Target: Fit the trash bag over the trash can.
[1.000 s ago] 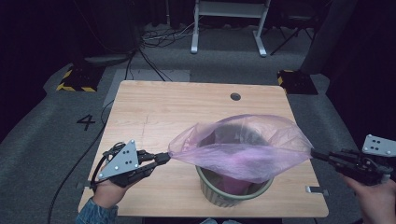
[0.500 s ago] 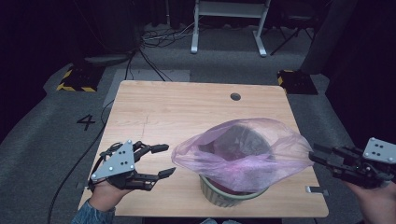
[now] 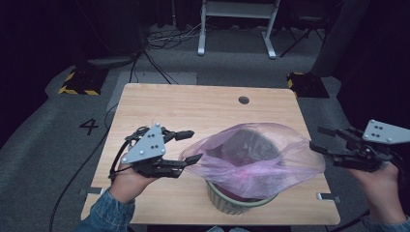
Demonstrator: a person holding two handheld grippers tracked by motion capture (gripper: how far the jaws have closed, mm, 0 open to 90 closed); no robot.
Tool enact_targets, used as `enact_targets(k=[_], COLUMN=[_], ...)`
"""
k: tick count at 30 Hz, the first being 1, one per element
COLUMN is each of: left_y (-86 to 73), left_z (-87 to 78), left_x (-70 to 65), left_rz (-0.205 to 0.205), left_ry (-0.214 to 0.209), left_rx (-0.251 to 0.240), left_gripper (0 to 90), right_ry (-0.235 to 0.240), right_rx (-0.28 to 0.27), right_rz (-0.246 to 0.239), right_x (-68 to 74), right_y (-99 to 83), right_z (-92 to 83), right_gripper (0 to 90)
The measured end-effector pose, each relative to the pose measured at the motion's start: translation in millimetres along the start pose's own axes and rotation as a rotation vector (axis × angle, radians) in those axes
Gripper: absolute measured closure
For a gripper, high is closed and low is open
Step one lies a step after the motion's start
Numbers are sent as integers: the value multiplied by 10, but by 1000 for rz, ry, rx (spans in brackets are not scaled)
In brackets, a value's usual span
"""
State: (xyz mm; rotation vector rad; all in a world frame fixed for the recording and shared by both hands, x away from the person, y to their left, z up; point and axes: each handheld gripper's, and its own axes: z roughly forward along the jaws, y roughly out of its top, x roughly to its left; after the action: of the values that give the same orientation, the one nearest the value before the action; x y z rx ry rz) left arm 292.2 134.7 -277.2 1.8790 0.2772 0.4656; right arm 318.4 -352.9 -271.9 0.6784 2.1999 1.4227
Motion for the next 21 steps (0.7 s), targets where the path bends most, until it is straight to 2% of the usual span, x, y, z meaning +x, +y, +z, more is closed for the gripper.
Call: enact_targets(k=[6, 8, 10, 13, 16, 18, 21], left_y=[-27, -59, -86, -139, -207, -242, -284], left_z=[183, 200, 198, 181, 185, 200, 236], left_x=[158, 193, 224, 269, 329, 360, 409], left_rz=[-48, -52, -54, -39, -15, -22, -36], left_ry=[70, 84, 103, 112, 107, 108, 118], left_rx=[73, 72, 69, 39, 18, 15, 27], left_gripper=[637, 718, 756, 800, 833, 847, 855], right_ry=[44, 69, 97, 127, 152, 153, 141], right_rx=[67, 85, 92, 82, 75, 78, 77], right_rz=[27, 37, 47, 39, 7, -17, -14], right_x=[-207, -248, -265, -256, -220, -195, -177], right_y=[-21, -54, -86, -123, -141, -140, -122], right_z=[345, 446, 521, 581, 620, 635, 651], right_gripper=[406, 410, 445, 558, 744, 854, 894])
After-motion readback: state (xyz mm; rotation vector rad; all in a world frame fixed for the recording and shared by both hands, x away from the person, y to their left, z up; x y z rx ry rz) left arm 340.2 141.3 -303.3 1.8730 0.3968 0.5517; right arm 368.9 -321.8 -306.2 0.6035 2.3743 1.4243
